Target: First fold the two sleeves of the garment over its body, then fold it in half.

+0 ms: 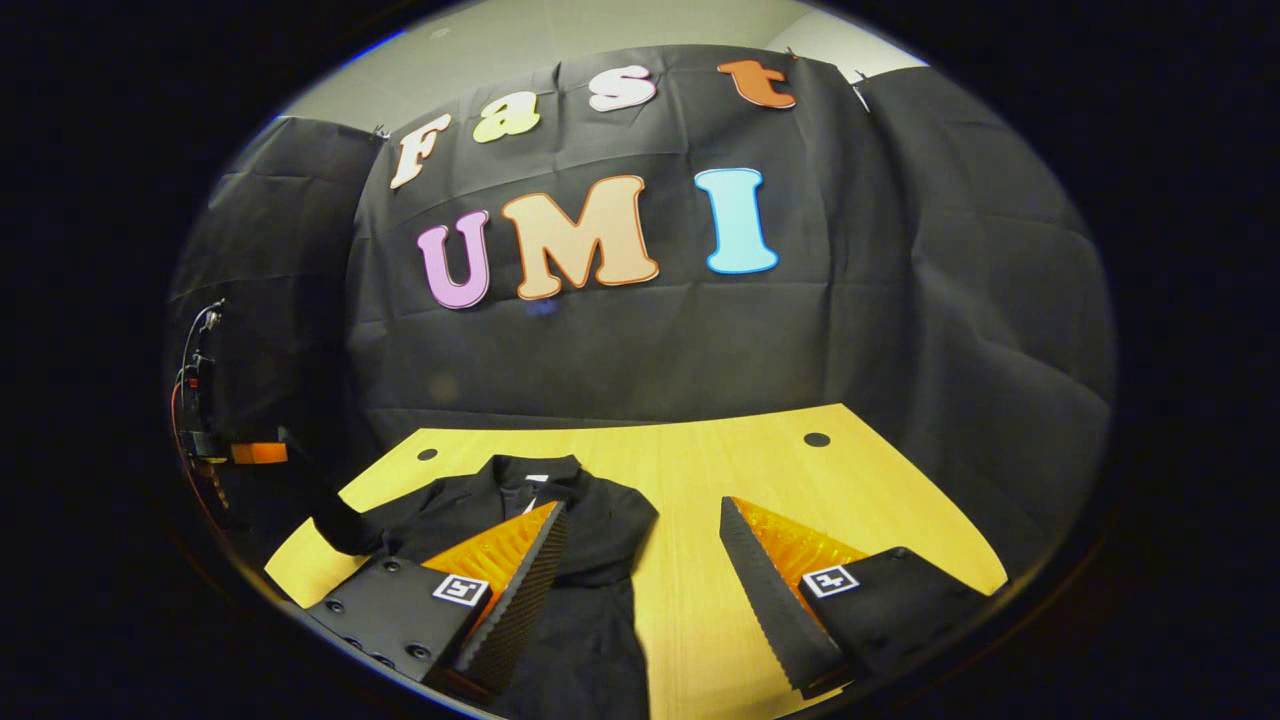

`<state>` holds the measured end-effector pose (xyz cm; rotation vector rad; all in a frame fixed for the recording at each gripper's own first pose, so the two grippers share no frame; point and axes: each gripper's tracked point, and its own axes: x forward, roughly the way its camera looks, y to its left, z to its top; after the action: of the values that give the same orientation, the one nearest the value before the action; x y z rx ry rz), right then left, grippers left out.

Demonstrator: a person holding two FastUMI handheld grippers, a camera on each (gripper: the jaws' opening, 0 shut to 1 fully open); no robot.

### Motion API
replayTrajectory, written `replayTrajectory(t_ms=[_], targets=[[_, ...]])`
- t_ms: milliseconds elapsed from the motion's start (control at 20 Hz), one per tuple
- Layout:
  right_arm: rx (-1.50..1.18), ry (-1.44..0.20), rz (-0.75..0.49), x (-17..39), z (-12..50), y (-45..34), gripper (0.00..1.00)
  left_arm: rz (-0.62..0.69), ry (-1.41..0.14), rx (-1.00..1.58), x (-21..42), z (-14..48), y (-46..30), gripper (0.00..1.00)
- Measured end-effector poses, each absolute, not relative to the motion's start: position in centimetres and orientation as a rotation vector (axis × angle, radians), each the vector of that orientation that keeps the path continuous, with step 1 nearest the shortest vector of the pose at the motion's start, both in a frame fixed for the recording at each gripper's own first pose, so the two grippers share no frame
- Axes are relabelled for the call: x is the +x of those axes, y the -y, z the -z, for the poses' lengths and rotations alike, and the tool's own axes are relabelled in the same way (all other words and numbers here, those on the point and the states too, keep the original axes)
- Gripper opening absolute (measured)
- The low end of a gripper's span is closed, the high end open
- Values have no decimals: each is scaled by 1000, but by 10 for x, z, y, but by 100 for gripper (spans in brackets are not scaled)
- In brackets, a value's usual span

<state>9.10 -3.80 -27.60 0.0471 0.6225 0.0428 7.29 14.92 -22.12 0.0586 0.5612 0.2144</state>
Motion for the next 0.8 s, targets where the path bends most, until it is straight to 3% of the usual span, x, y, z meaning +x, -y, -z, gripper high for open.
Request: replayTrajectory(t_ms=[550,600,650,800], targets=[[82,-622,65,61,267,125,98,54,-599,77,121,248,-5,0],[81,-623,76,57,267,133,94,75,-604,79,127,252,9,0],[81,-624,86,50,265,141,98,93,-615,83,128,257,21,0],[88,-628,120,37,265,164,97,146,-649,97,132,275,53,0]])
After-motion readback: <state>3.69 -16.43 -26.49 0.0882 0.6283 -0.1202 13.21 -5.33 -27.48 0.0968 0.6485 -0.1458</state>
